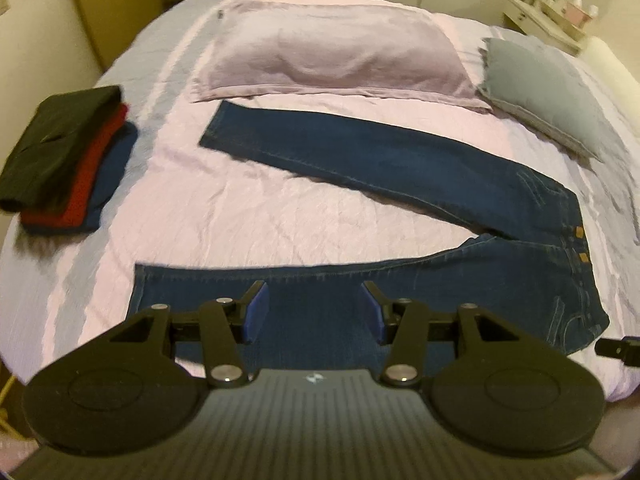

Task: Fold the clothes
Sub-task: 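Move both grippers toward the two jeans leg hems, then grasp one leg hem with each gripper, then lift the leg hems with both grippers, fold them over toward the waistband, release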

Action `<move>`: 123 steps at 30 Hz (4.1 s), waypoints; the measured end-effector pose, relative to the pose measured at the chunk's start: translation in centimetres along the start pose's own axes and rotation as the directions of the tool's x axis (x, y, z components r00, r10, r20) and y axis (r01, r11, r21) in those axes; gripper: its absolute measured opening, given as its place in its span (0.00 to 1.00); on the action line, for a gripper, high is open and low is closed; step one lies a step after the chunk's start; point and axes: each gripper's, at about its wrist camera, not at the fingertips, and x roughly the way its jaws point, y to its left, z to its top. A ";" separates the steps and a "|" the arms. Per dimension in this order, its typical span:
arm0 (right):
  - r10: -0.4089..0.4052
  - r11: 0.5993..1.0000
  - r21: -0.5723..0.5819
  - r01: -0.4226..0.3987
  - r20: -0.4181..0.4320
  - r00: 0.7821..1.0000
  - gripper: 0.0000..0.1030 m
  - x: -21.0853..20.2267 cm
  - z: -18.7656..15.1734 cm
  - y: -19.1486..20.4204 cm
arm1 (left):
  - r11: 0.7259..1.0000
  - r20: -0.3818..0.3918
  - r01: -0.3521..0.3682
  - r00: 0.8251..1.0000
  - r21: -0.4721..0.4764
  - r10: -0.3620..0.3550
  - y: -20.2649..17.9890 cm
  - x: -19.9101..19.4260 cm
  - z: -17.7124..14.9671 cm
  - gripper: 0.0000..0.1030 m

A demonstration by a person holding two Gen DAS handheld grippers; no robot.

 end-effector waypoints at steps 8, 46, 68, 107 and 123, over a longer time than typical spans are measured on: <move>-0.064 0.991 0.120 0.065 -0.012 0.998 0.64 1.4 0.5 0.1 | 0.996 -0.037 0.080 0.996 0.050 -0.078 1.3 4.9 1.7 0.45; 0.036 0.930 -0.368 0.002 0.096 0.995 0.64 24.5 26.6 -15.8 | 0.809 -0.001 0.214 0.967 0.548 -0.255 -11.0 37.3 20.4 0.44; 0.192 0.821 -0.513 -0.251 -0.167 0.967 0.14 34.8 33.2 -18.5 | 0.531 -0.228 0.344 0.935 0.775 -0.272 -9.4 45.6 25.5 0.07; 0.100 0.976 0.149 -0.156 0.328 0.939 0.58 17.8 -4.9 -20.3 | 0.961 0.185 0.264 0.951 -0.075 -0.247 3.8 23.7 -8.3 0.27; 0.113 0.944 0.194 -0.266 0.568 0.815 0.58 14.2 -11.5 -21.0 | 0.956 0.323 0.290 0.910 -0.045 -0.261 5.8 19.1 -15.3 0.30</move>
